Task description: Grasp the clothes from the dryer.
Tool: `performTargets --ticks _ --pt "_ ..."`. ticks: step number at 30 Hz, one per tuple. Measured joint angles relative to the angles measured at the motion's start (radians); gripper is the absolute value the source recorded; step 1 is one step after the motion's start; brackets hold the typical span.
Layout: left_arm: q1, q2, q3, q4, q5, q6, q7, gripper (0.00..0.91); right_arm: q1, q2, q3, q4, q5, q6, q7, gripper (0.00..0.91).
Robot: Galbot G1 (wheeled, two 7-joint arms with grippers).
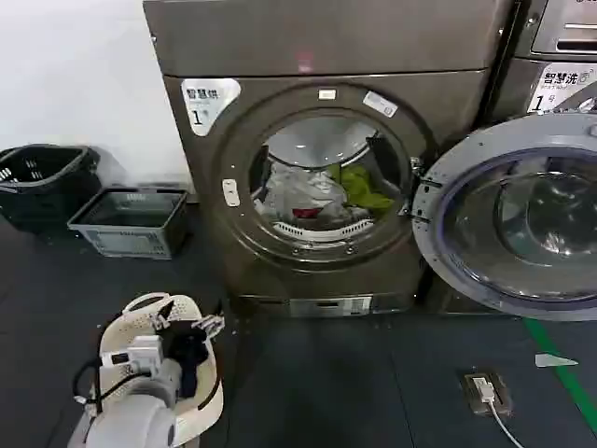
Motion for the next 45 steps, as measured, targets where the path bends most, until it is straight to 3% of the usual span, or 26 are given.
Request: performTargets --ticks 9,45 --pt "-0.002 -0.002 0.003 -0.002 0.005 0.000 0.003 0.907 0.011 0.001 -0.023 -0.006 0.006 0.049 0.004 0.907" --pt "-0.015 -0.010 0.013 0.005 -0.002 0.000 0.005 0.907 0.012 -0.009 -0.047 -0.016 0.026 0.058 0.045 0.907"
